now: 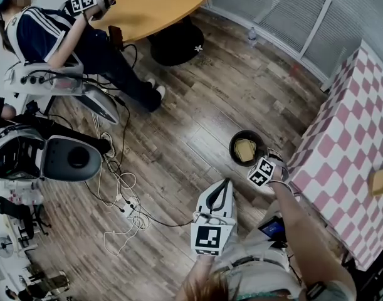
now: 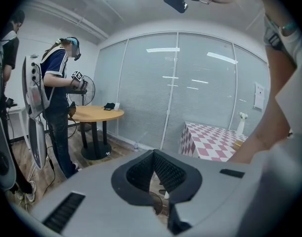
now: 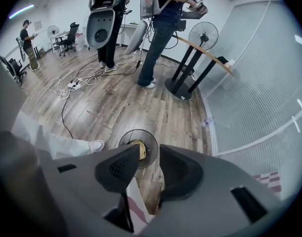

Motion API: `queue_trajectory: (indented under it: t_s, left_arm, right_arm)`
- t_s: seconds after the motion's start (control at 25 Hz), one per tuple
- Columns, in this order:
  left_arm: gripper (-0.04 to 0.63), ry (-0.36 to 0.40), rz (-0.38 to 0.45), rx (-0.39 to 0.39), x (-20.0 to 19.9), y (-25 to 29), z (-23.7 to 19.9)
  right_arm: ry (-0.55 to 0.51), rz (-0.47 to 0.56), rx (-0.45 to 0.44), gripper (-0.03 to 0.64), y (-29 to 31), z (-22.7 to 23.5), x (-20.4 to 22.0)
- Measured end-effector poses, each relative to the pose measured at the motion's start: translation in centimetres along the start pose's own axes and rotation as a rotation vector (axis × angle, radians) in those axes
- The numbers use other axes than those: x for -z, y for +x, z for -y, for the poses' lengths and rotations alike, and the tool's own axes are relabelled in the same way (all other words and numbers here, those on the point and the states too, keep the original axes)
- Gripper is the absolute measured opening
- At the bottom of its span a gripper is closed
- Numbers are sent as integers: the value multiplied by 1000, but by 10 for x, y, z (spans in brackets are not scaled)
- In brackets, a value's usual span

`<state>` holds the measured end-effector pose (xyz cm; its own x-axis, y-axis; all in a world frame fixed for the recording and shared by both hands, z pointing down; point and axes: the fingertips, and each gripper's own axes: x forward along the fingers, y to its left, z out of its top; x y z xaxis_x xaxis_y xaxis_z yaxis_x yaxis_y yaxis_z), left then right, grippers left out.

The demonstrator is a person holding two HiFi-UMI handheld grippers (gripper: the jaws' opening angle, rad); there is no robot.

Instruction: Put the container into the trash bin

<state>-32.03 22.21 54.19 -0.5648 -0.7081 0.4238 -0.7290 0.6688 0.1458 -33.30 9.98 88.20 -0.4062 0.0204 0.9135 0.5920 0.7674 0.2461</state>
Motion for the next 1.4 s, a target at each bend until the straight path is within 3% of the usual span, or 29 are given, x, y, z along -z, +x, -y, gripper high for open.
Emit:
queue_trajectory:
  t_s: [0.16, 0.28, 0.48, 0.8, 1.0, 1.2, 1.4]
  left_arm:
    - [6, 4, 5, -5, 0, -3, 1]
    - [6, 11, 4, -6, 0, -5, 2]
    - [6, 17, 11, -12, -2, -7, 2]
    - [6, 33, -11, -10, 9, -9, 10]
    - [6, 34, 2, 2, 9, -9, 19]
    - [6, 44, 18, 25, 4, -4, 28]
    - [6, 63, 56, 73, -11, 2, 48]
  right_arm:
    - [-19, 4, -5, 87, -6, -6, -1]
    - [-9, 10, -24, -2, -10, -11, -1]
    - [9, 68, -81, -6, -34, -15, -19]
    - [47, 287, -108, -6, -119, -5, -54]
    - [127, 438, -134, -6, -178, -3, -63]
    - [151, 624, -140, -6, -244, -1, -72]
    - [251, 836, -139, -6, -312, 13, -79]
